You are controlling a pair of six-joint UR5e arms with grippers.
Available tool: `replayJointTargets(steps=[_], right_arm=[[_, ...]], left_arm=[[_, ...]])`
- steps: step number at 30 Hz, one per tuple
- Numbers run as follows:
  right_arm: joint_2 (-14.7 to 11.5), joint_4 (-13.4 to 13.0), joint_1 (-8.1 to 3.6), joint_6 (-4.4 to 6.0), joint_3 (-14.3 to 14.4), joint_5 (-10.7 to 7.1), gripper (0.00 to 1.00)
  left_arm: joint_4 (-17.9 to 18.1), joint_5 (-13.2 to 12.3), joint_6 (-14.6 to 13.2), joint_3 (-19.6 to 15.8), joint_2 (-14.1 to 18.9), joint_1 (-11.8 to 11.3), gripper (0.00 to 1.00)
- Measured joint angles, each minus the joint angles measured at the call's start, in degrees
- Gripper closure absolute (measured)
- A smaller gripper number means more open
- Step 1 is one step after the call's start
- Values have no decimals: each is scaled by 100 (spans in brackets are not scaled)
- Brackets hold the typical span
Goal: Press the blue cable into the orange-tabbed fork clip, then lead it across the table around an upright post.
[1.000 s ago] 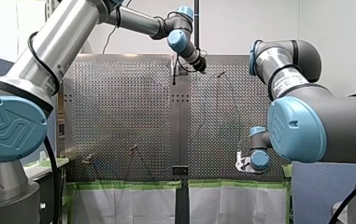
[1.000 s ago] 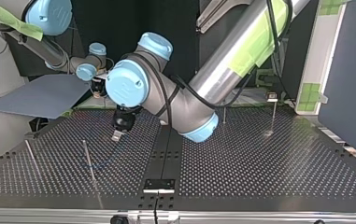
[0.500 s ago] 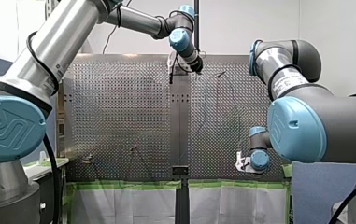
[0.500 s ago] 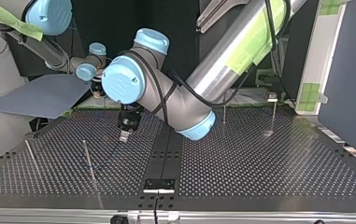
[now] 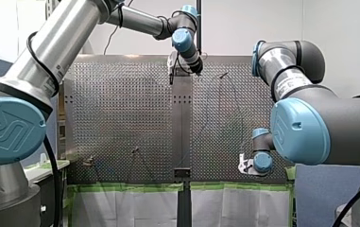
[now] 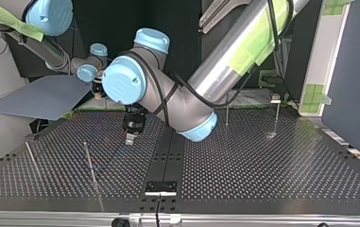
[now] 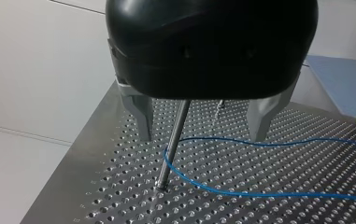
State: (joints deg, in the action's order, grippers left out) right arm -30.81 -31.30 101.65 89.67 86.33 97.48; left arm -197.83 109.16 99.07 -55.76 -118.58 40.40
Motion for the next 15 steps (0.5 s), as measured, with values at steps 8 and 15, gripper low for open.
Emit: replayJointTargets(steps=[8,15], right_arm=[[0,0,-20,12,-2,-3,100],[0,-6,-30,12,0,-24,100]], left_arm=[[-142,264,-232,-200,42,55,0],[130,329,-210,-561,333,-40,0]])
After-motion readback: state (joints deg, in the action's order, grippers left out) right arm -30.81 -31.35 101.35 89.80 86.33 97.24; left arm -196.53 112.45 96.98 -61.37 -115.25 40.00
